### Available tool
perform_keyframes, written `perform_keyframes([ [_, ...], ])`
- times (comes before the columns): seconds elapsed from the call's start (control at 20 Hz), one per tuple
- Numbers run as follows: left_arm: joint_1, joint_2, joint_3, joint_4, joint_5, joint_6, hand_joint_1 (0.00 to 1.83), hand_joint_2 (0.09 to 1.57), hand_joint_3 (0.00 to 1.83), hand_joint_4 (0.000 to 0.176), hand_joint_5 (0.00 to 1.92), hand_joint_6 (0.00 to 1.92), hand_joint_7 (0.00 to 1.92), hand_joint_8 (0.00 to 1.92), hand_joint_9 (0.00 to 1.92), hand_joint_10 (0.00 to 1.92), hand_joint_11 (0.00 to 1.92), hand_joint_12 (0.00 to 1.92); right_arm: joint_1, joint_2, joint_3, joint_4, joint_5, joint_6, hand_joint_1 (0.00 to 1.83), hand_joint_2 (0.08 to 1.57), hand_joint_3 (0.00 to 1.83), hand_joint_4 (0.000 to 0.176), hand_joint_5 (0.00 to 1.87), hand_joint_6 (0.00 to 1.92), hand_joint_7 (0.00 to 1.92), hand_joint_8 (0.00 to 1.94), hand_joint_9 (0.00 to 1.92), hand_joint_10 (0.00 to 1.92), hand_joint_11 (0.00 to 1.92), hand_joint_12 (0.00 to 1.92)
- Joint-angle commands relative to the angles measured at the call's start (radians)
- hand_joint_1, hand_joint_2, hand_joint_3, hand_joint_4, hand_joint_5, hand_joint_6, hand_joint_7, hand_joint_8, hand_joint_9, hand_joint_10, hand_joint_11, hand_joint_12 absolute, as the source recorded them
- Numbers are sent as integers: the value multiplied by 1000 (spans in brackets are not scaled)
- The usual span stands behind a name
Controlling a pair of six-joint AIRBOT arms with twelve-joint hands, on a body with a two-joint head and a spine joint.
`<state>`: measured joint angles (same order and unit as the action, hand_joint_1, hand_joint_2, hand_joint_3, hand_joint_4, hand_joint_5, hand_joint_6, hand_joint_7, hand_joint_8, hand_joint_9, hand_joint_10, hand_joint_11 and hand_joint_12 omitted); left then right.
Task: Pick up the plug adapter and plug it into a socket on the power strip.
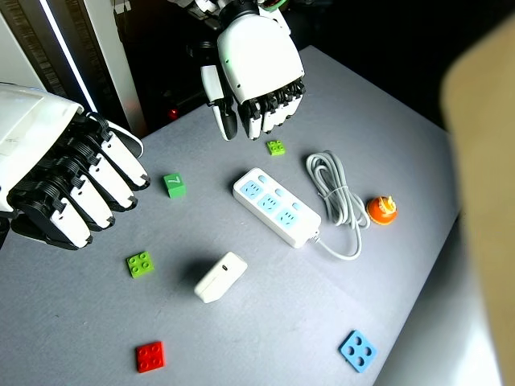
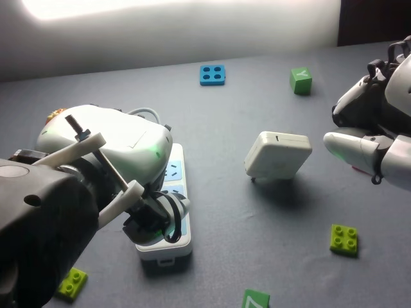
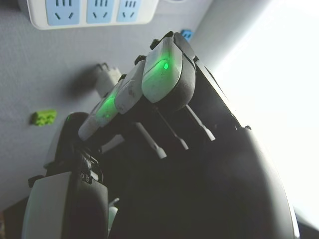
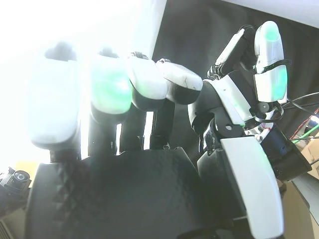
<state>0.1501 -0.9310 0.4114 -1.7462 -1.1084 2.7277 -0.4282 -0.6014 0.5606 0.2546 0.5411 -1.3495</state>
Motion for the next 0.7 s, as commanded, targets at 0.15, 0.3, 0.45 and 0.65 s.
perform_keyframes([
  [0.15, -15, 5, 1, 77, -28, 4, 0, 1149, 12, 0, 0, 0, 0, 0, 0, 0, 9, 40, 12, 6, -5, -13, 116, -6, 0, 1142, 0, 0, 45, 2, 34, 2, 26, 2, 0, 182],
  [0.3, -3, 5, -9, 76, -63, -71, 0, 1162, 9, 0, 0, 0, 0, 0, 0, 0, 1, 16, 15, 6, -5, -12, 116, -6, 0, 1147, 1, 0, 41, 1, 32, 1, 26, 2, 0, 182],
  [0.45, -2, -16, -23, 38, -133, -78, 0, 1166, 8, 0, 0, 0, 0, 0, 0, 0, 19, 19, 20, 6, -2, -12, 116, -11, 0, 1151, 0, 0, 51, 1, 40, 2, 36, 2, 0, 198],
  [0.65, 65, -77, -64, 31, -229, -119, 4, 1167, 4, 0, 0, 0, 0, 0, 0, 0, 11, 18, 84, -31, 37, 106, -59, -132, 129, 1159, 0, 0, 31, 1, 29, 1, 25, 0, 0, 160],
])
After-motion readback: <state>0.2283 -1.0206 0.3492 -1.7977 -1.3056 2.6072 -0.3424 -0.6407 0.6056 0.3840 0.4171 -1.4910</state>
